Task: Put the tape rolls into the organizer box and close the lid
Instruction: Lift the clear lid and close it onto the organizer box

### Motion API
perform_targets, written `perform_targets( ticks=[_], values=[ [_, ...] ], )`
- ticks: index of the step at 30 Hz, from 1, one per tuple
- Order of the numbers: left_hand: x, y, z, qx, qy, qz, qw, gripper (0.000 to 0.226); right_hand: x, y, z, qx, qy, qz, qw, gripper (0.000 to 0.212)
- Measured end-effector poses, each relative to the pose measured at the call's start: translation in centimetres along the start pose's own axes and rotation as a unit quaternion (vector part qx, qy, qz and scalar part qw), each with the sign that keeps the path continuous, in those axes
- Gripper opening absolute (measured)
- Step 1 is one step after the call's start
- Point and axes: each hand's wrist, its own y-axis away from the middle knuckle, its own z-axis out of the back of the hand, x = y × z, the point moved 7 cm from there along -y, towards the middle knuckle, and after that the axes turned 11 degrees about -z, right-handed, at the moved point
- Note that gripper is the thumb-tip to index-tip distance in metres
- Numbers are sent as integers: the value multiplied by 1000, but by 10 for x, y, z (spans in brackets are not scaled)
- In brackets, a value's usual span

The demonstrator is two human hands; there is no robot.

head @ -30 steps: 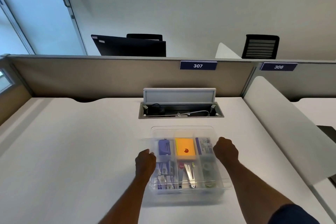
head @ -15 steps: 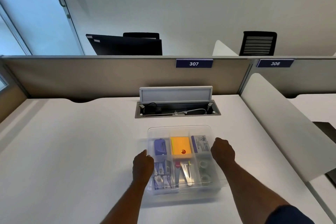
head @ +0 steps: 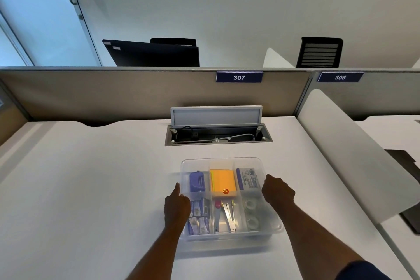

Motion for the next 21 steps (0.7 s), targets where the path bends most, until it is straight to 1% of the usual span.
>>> perform_targets(
  ticks=[3,5,7,10,11,13,14,17,21],
  values=[
    [1,7,-1,-14,-23,-2,1000,38,-5,0,-4,-5,-54,19,998,27],
    [7,12,-1,-10,-55,37,998,34,-7,3,-6,-7,-91,20,996,31],
    [12,14,-1,5,-110,61,992,38,-9,8,-10,-12,-118,16,993,32],
    [11,18,-3,16,-176,29,984,41,-18,14,-18,-30,-142,3,989,32],
    [12,19,-3,8,-173,30,984,44,-20,16,-19,-37,-144,4,989,32],
    [15,20,2,-22,-136,52,989,57,-20,19,-19,-60,-140,16,988,31],
    [14,19,5,-37,-132,44,990,59,-19,20,-17,-75,-135,25,988,30],
    [2,16,7,-53,-159,-3,986,55,-19,19,-15,-102,-133,33,985,27],
    [4,22,3,-61,-160,12,985,57,-28,15,-20,-114,-150,26,982,29]
  ],
)
